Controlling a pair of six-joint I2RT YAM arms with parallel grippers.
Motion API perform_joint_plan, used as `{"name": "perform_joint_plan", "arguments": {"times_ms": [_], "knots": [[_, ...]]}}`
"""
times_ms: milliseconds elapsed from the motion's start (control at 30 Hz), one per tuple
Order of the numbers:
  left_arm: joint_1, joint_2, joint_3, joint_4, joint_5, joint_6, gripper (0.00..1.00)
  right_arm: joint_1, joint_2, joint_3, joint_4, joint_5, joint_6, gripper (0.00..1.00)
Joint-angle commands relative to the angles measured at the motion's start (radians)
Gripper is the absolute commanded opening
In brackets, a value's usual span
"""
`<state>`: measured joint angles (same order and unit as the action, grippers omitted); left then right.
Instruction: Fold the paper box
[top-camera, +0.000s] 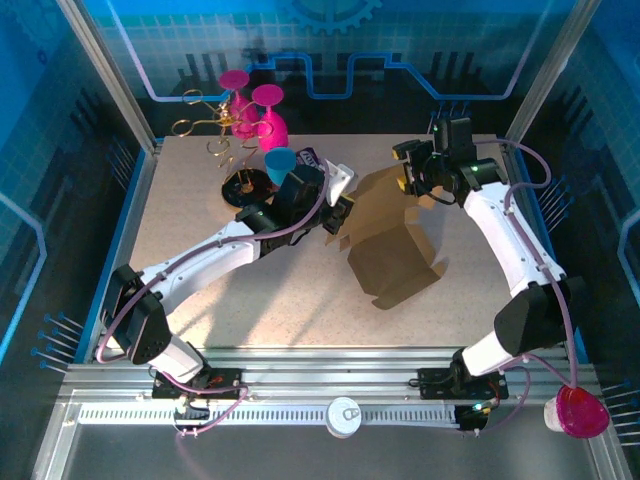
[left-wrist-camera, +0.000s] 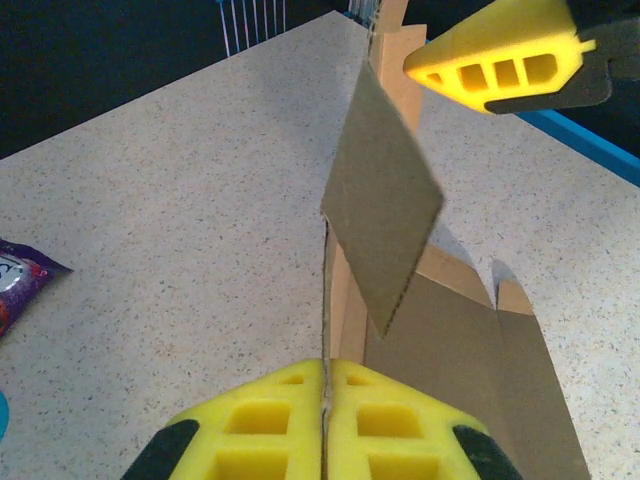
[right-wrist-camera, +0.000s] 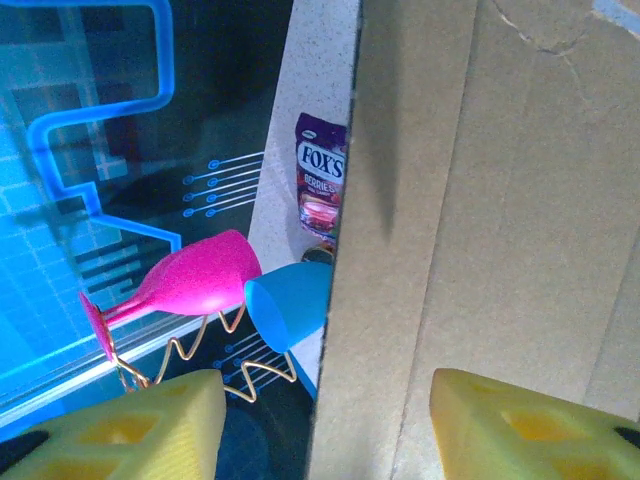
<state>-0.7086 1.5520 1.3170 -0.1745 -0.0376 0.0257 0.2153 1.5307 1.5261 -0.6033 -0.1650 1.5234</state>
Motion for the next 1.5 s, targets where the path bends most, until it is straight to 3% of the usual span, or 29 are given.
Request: {"name": "perform_joint_plan", "arguments": {"times_ms": [0, 233, 500, 533, 600, 633, 733, 900, 1100, 1233, 1467], "knots": [[-0.005, -0.029, -0.009, 0.021, -0.014, 0.029, 0.0, -0.02, 0.012, -0.034, 0.05, -0.048, 0.019, 0.55], [-0.005, -0.028, -0.011, 0.018, -0.014, 0.04, 0.0, -0.039, 0.017, -0.076, 0.103, -0.076, 0.038, 0.44], [0.017, -0.035, -0.016, 0.01, -0.009, -0.019, 0.01, -0.032, -0.023, -0.139, 0.142, -0.049, 0.066, 0.04], [0.027, -0.039, -0.01, 0.001, 0.004, -0.048, 0.11, -0.029, -0.032, -0.157, 0.158, -0.04, 0.076, 0.0], [0.053, -0.055, 0.009, -0.035, 0.027, -0.148, 0.39, -0.024, -0.05, -0.189, 0.19, -0.015, 0.104, 0.0], [0.067, -0.068, 0.017, -0.051, 0.042, -0.205, 0.48, -0.021, -0.056, -0.207, 0.213, -0.002, 0.118, 0.0], [0.104, -0.123, 0.042, -0.094, 0.083, -0.441, 0.57, -0.006, -0.074, -0.254, 0.274, 0.035, 0.166, 0.0], [0.133, -0.146, 0.103, -0.202, 0.129, -0.928, 0.56, 0.035, -0.086, -0.302, 0.336, 0.099, 0.209, 0.0], [0.12, -0.065, 0.221, -0.304, 0.202, -1.311, 0.46, 0.072, -0.102, -0.316, 0.347, 0.158, 0.214, 0.0], [0.097, -0.008, 0.326, -0.455, 0.168, -1.439, 0.44, 0.078, -0.116, -0.327, 0.356, 0.17, 0.216, 0.0], [0.056, 0.103, 0.481, -0.579, 0.141, -1.483, 0.44, 0.088, -0.139, -0.335, 0.347, 0.173, 0.203, 0.0]]}}
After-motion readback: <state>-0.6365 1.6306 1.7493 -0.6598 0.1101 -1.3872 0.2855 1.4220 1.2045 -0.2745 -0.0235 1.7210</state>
